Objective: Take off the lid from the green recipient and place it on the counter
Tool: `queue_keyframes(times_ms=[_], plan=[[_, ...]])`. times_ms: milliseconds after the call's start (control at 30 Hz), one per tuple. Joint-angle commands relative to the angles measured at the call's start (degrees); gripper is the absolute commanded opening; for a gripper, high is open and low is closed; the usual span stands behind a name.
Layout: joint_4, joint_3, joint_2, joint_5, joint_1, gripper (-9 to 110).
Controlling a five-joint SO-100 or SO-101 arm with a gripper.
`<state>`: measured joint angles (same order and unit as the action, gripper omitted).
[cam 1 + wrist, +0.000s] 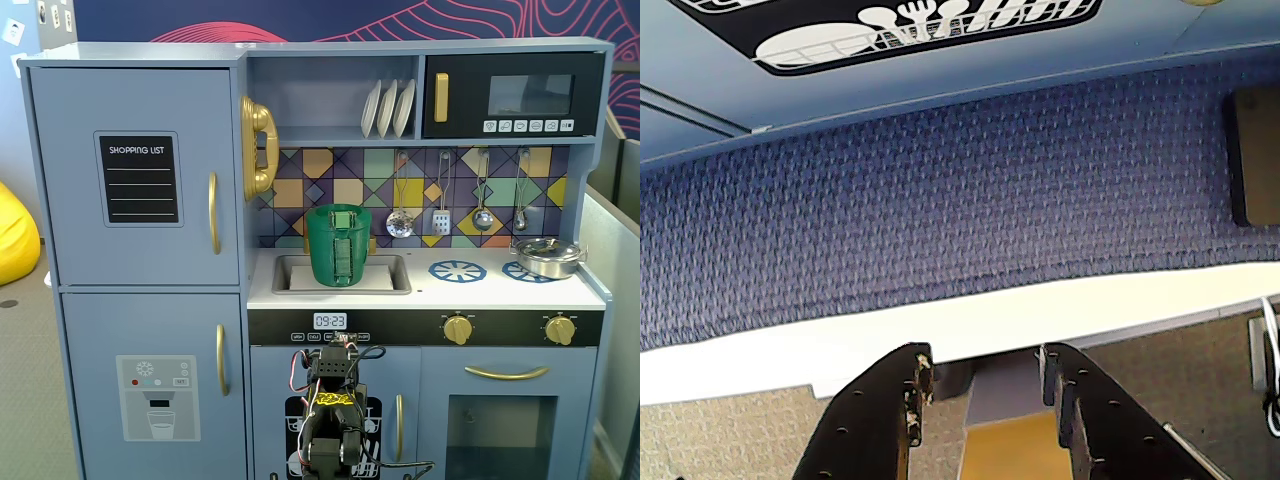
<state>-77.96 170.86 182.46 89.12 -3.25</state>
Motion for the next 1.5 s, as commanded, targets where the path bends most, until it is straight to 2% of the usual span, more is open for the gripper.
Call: queue_keyframes(times_ms=[0,533,700,800,900,1000,1033,1100,1167,1267,1400,1467], plan=[[-9.7,1.0,-0.3,-2.4,-1.6,0],[-9.7,1.0,-0.3,-1.9,-1.3,0],[0.8,-6.9,-0.4,-4.9,-2.6,0],[4.4,-17.1,-1.1,-1.4,-4.0,0],[15.0,-27.1,-3.6,-3.1,-6.2,0],[26.1,-35.6,-7.6,1.1,-6.6,0],[30.1,-38.1,-9.1,0.0,-6.2,2],[37.8,-42.0,-12.2,-4.9,-6.0,21],[41.2,-44.6,-14.5,-1.8,-5.4,25],[44.2,-46.1,-16.4,0.0,-5.9,39],[46.1,-46.1,-17.6,4.4,-6.4,47],[47.1,-46.1,-18.4,5.6,-6.0,46]])
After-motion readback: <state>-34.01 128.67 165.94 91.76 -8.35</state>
